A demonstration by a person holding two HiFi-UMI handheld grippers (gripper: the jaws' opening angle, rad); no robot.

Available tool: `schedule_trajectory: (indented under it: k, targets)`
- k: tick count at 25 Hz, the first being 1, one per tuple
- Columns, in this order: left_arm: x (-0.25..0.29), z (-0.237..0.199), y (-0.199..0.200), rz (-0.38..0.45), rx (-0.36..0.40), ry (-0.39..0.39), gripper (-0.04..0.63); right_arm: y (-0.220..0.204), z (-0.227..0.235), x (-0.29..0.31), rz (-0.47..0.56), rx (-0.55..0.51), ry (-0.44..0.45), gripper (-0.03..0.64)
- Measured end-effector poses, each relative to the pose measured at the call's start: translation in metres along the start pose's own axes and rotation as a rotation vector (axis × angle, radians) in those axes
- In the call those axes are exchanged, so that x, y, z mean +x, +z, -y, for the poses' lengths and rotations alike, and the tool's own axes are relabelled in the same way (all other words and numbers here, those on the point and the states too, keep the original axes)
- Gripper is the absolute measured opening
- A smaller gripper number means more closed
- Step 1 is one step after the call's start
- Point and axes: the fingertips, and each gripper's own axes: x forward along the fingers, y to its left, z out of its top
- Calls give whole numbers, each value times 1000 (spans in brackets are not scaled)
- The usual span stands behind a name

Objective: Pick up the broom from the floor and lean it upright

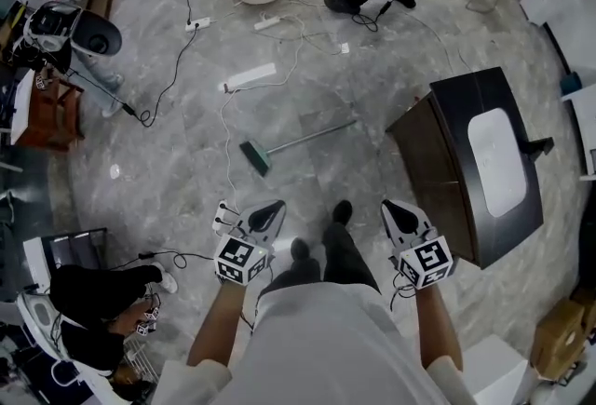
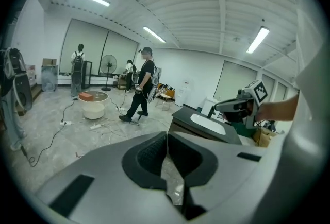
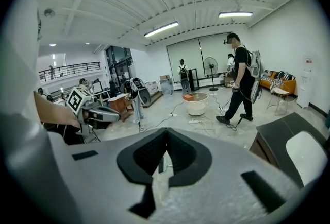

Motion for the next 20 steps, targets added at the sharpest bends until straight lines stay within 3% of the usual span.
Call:
schedule_trajectory:
  k: [9, 15, 20]
  targets:
    - [118, -8, 17, -49, 38, -29, 12, -26, 95, 56, -46, 49, 57, 0]
    - [174, -16, 8, -116, 49, -34, 12, -56, 138, 85, -83, 77, 89, 0]
    - [217, -19, -14, -178, 82, -88, 12, -82, 166, 105, -104, 123, 70, 0]
